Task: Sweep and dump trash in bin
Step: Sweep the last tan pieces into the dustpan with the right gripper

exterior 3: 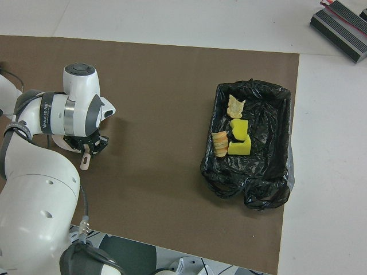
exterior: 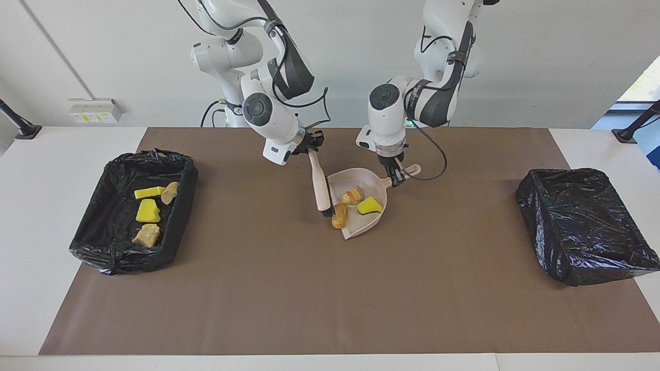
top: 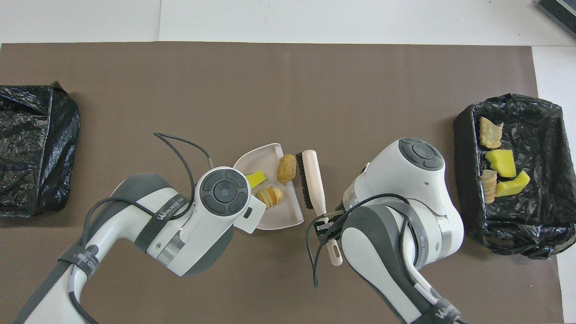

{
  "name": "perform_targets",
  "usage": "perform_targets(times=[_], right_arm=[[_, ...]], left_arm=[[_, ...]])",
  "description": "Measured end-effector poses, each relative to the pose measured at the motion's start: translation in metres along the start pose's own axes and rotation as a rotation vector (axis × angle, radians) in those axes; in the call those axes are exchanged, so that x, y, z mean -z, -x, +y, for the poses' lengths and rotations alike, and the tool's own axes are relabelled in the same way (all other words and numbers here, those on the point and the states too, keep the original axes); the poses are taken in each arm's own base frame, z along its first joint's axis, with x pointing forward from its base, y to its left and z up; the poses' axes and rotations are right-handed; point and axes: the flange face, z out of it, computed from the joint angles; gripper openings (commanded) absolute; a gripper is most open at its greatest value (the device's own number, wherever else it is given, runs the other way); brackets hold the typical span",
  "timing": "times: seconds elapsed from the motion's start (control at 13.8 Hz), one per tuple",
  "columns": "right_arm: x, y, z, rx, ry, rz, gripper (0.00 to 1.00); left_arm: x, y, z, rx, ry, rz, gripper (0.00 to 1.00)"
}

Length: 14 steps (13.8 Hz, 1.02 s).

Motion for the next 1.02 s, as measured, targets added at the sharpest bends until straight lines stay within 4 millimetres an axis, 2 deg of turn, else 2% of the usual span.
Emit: perform_targets(times=[0.22,0.36,0.51,0.73,1.02], right_arm=[[0.009,0.002,0.022,-0.003,0.131,0.011,0.0],[0.015,-0.001,0.041,0.069,0.216,0.017,0.0],[0.01,-0.008,0.052,0.137,0.237,0.02,0.0],[-0.024,-0.024,0.041,0.183,0.226,0.014,0.0],[-0.049,-0.015,0.004,0.198,0.128,-0.015,0.0]], left_arm=[[-0.001,0.001,-0.002,-0.026,-0.002,0.003,0.0],[-0.001,0.002,-0.002,-0.043,-0.001,0.003,0.0],[-0.002,0.003,-0.004,-0.047,-0.001,0.003,0.0],[-0.002,0.004,-0.004,-0.051,0.0,0.003,0.0],[-0.002,0.004,-0.004,-0.059,0.001,0.003,0.0]])
